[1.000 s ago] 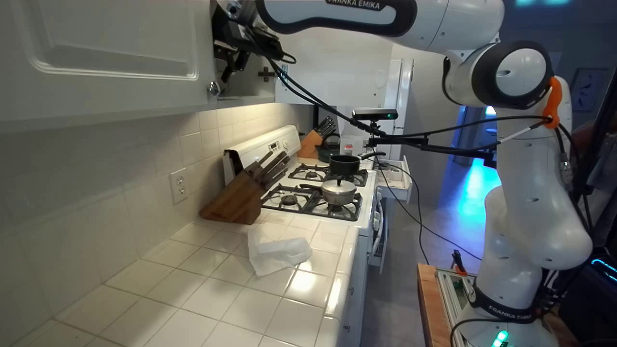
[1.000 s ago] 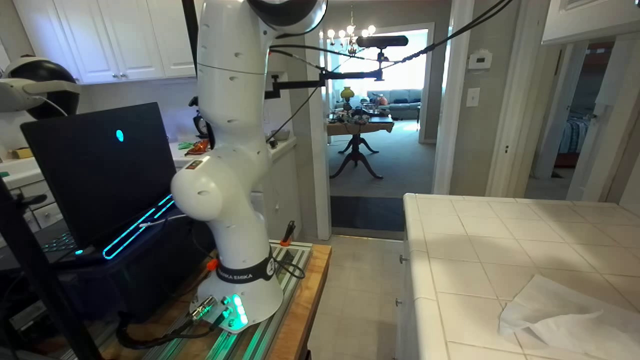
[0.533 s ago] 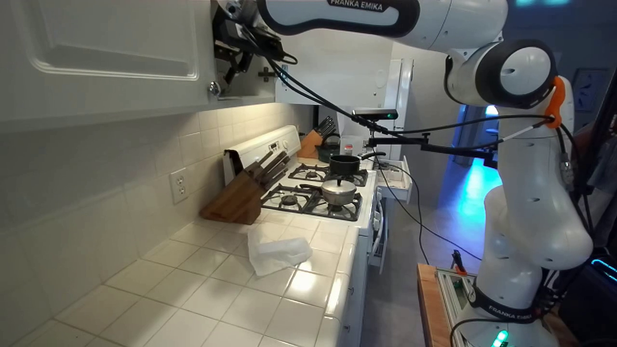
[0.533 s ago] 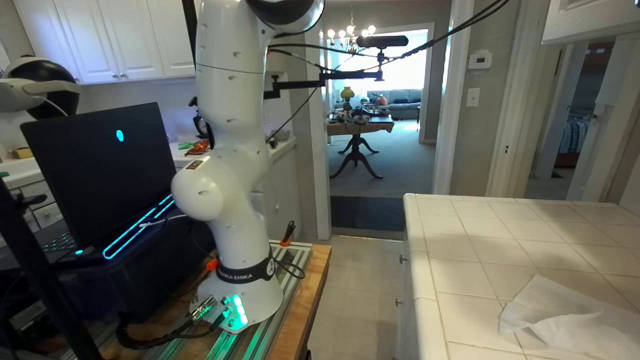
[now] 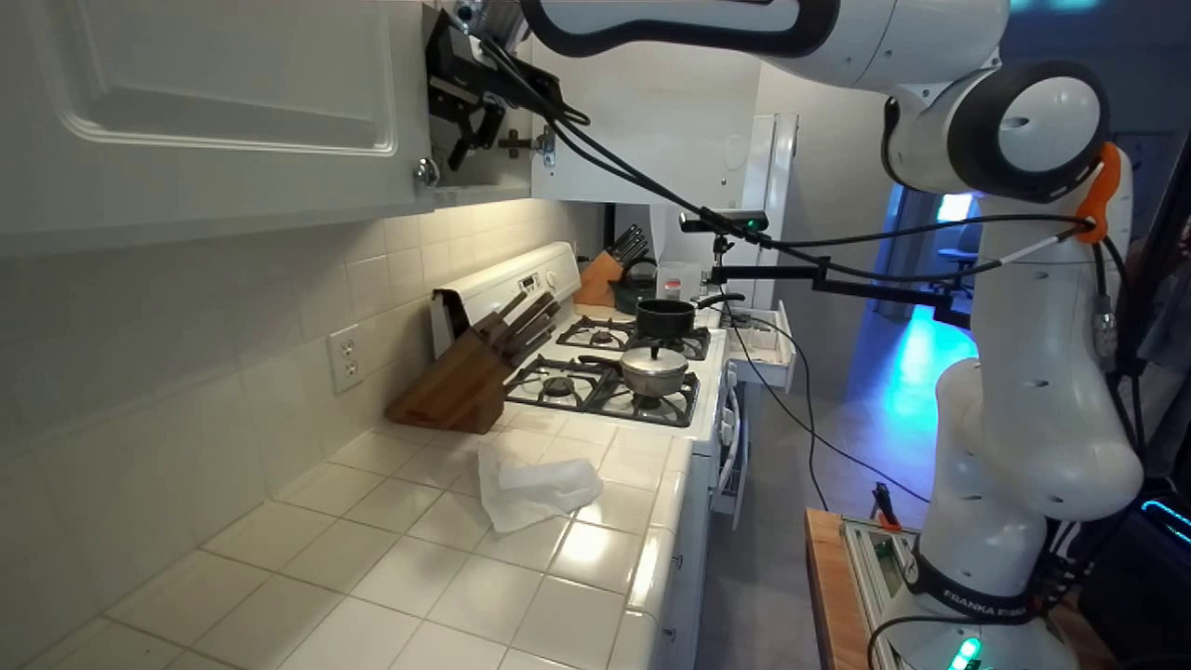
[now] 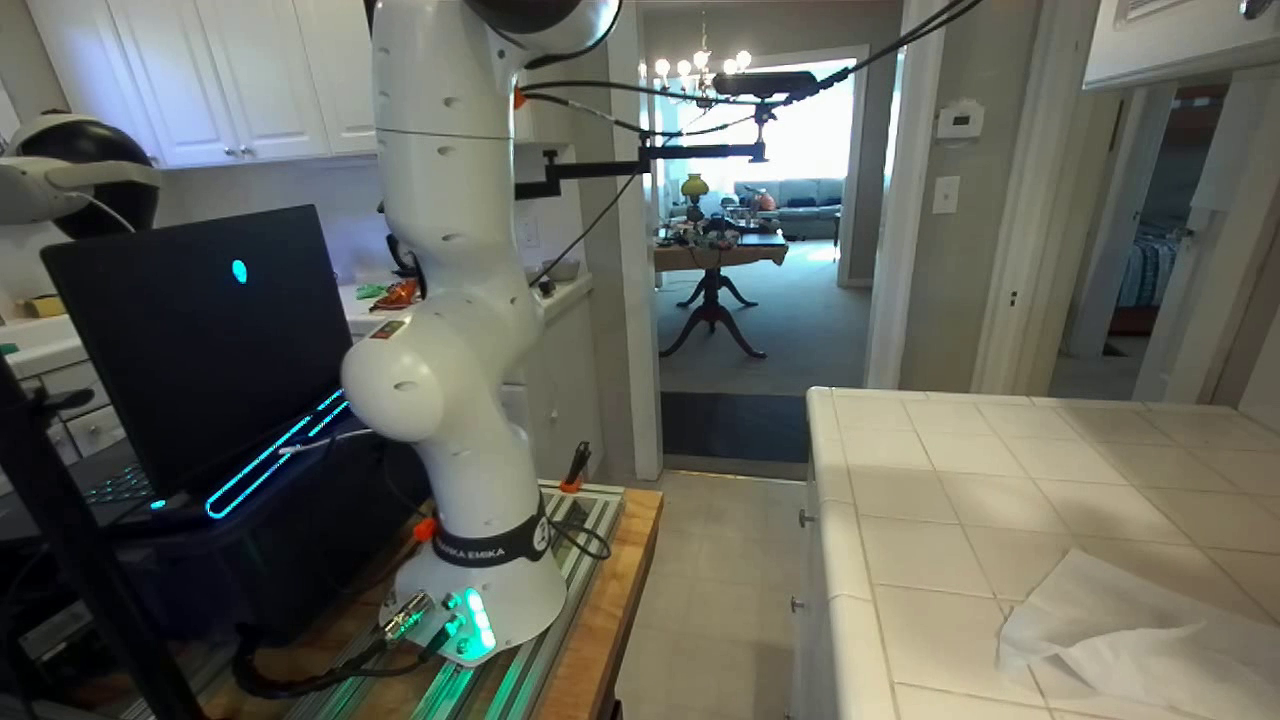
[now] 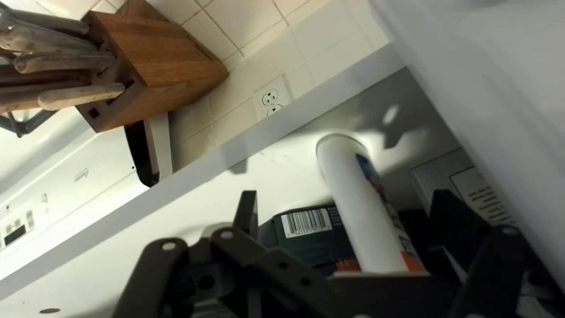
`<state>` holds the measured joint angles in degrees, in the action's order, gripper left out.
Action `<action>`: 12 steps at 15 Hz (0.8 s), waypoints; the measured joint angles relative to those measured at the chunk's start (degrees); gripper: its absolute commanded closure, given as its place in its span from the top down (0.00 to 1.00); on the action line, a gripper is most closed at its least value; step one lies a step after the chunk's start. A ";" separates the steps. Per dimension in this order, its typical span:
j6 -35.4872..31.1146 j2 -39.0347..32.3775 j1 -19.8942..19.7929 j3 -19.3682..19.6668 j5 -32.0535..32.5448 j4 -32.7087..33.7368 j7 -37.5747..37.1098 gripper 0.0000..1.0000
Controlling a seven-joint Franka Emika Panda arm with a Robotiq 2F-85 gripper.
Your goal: Put the glue into the cupboard
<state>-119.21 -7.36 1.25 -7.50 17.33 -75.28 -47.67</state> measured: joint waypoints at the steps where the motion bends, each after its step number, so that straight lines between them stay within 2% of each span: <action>1: -0.57 0.66 -0.12 0.00 -0.52 -0.83 -0.93 1.00; 6: -3.94 3.24 -0.29 0.05 -0.92 -4.66 -6.73 1.00; 12: -4.52 5.24 -0.31 0.06 -2.33 -7.56 -13.63 1.00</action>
<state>-123.73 -2.12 0.94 -7.44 15.00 -82.85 -61.31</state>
